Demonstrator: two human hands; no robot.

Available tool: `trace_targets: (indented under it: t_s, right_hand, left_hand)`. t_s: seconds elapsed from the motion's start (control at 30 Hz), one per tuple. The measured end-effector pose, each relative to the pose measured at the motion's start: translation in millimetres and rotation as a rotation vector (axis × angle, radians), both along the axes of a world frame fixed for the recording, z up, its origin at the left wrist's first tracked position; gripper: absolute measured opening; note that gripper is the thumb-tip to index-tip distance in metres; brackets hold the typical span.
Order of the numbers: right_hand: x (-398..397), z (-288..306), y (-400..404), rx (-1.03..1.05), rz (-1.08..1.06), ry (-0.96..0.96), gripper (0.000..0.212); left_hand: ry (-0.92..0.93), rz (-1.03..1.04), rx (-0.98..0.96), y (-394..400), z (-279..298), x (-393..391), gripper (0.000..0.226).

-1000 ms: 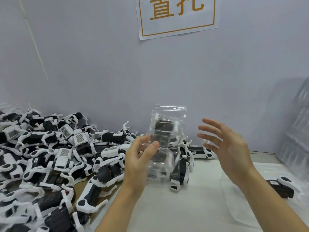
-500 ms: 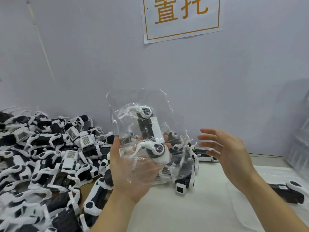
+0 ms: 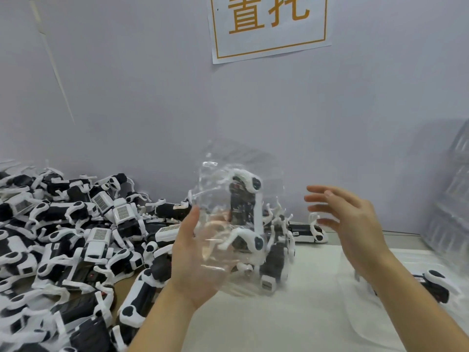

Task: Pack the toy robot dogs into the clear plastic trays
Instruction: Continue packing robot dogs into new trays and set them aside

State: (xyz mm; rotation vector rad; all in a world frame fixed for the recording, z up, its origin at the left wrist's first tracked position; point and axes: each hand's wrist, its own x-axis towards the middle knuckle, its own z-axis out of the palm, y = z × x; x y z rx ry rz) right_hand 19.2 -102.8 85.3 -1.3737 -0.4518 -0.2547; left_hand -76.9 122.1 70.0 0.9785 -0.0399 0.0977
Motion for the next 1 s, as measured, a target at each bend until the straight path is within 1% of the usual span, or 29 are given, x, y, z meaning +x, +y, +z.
trace_targets:
  t_s: [0.07,0.1,0.17,0.2,0.23,0.3,0.4,0.5,0.53,0.57,0.63,0.7,0.8,0.9,1.0]
  right_hand:
    - [0,10,-13,0.022,-0.07,-0.022,0.031]
    - [0,16,-21,0.054,-0.088,-0.02,0.031]
    - [-1,28,-40,0.116,-0.091,-0.007,0.031]
    - [-2,33,-49,0.111,-0.083,-0.009,0.03]
    - [-3,36,-57,0.059,-0.088,-0.015,0.029]
    - [-2,37,-68,-0.192,-0.153,-0.03,0.026]
    - [-1,28,-67,-0.636,-0.214,0.005,0.023]
    - [3,9,-54,-1.014,-0.18,0.073,0.019]
    - [5,1,-49,-1.125,-0.194,0.1,0.019]
    - [7,-6,-45,-1.22,-0.218,0.129,0.024]
    - [9,-18,-39,-1.323,-0.231,0.195,0.034]
    - [10,-26,-38,-1.356,-0.205,0.249,0.041]
    - [10,-26,-42,-1.374,-0.183,0.277,0.05]
    - [10,-24,-47,-1.398,-0.157,0.31,0.05]
    - [10,-22,-51,-1.438,-0.15,0.348,0.05]
  left_hand:
    - [-0.018,-0.088,0.086,5,-8,7,0.069]
    - [-0.019,-0.113,0.171,2,-9,8,0.073]
    - [-0.04,-0.111,0.405,-2,-13,11,0.074]
    - [-0.058,-0.127,0.548,-6,-12,11,0.069]
    - [-0.066,-0.131,0.683,-11,-9,10,0.064]
    - [-0.056,-0.156,0.927,-17,-5,12,0.058]
    - [-0.08,-0.157,1.155,-23,-7,11,0.054]
    - [-0.006,-0.09,1.397,-24,-12,9,0.063]
    - [0.019,-0.094,1.469,-25,-13,8,0.066]
    - [0.032,-0.096,1.559,-26,-14,9,0.069]
    - [0.028,-0.103,1.719,-31,-16,9,0.071]
    - [0.012,-0.107,1.786,-35,-19,9,0.071]
    - [0.004,-0.117,1.818,-39,-23,8,0.073]
    - [0.047,-0.148,1.821,-39,-26,9,0.078]
    - [0.02,-0.155,1.803,-42,-29,9,0.078]
